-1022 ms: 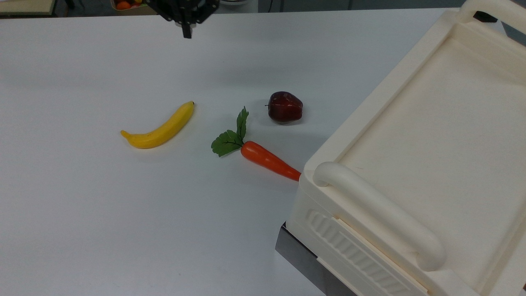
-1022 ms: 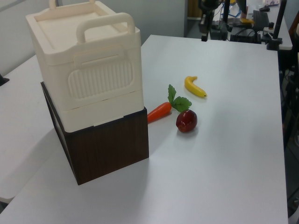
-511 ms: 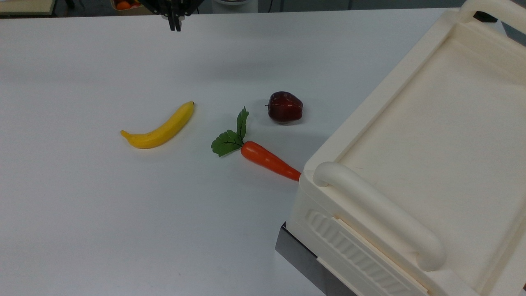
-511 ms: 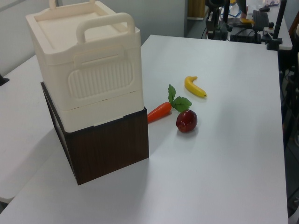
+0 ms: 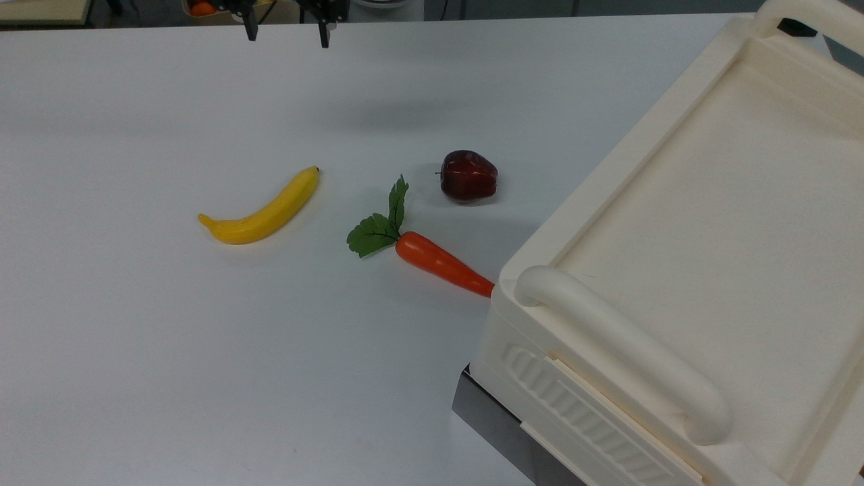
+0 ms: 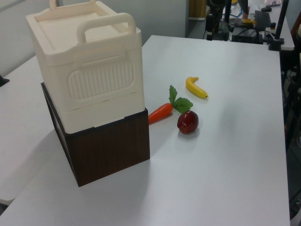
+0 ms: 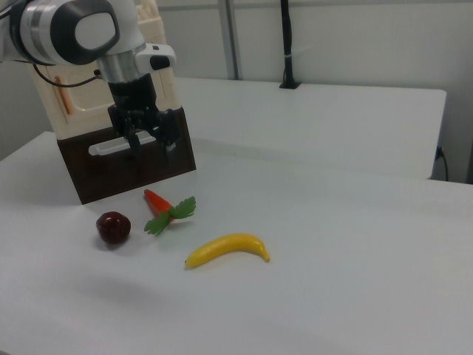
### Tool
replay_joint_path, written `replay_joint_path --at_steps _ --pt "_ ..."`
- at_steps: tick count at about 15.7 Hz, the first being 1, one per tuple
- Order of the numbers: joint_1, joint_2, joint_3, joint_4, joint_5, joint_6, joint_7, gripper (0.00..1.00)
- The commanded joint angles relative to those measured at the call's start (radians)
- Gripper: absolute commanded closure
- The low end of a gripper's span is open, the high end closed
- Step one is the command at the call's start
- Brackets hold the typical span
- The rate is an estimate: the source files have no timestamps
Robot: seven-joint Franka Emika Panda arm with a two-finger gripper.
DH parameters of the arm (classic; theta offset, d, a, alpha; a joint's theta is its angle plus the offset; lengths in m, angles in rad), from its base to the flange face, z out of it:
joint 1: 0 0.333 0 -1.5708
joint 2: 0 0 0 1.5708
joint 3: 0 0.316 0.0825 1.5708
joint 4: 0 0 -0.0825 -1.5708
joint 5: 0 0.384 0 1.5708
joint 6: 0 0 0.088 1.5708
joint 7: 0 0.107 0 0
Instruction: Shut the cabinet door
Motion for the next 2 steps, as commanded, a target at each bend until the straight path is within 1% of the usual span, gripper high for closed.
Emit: replay_joint_path --at_steps 1,2 --pt "-0.009 -0.032 0.012 -0.018 0.002 -0.042 0.022 0.0" --pt "-0.009 -0.03 0.012 -0.012 0.002 -0.051 0.022 0.0"
